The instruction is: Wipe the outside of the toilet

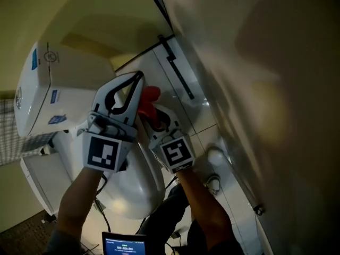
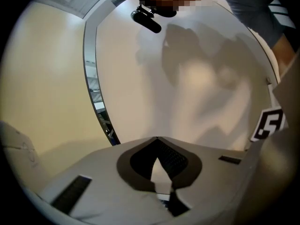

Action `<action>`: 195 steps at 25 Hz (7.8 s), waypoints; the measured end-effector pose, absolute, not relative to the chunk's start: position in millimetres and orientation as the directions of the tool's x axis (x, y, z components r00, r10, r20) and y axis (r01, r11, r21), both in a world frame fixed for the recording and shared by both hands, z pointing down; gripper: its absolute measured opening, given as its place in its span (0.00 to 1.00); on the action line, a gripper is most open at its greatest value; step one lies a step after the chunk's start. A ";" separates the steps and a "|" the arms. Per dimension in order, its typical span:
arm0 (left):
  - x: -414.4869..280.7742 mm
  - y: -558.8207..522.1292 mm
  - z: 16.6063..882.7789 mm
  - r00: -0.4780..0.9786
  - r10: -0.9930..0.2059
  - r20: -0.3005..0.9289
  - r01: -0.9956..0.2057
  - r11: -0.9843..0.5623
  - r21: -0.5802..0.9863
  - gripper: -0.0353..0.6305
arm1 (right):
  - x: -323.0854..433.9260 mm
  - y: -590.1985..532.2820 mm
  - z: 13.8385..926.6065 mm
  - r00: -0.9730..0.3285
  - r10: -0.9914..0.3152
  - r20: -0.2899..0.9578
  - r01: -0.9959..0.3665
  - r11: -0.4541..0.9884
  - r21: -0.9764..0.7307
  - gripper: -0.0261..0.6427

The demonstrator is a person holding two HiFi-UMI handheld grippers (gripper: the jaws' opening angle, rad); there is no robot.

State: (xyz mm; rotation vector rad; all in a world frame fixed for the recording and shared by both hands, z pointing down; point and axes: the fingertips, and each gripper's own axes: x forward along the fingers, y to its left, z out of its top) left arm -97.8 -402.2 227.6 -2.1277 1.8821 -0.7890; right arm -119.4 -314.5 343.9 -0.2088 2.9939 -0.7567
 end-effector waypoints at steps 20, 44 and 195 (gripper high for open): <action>-116.3 -380.3 248.2 -0.089 -0.985 0.145 -0.873 0.007 -0.487 0.09 | -95.7 -230.5 448.9 -0.997 -0.032 0.074 -0.065 0.862 -0.502 0.17; -46.7 -411.3 310.6 0.238 -0.892 0.383 -0.733 -0.424 -0.532 0.09 | -60.7 -229.1 465.9 -0.992 -0.080 0.101 -0.118 0.877 -0.465 0.17; 18.9 152.2 574.0 0.476 -0.706 0.524 -0.793 -0.603 -0.093 0.08 | 23.1 158.1 624.8 -0.554 -0.816 0.165 -0.726 0.376 -0.576 0.17</action>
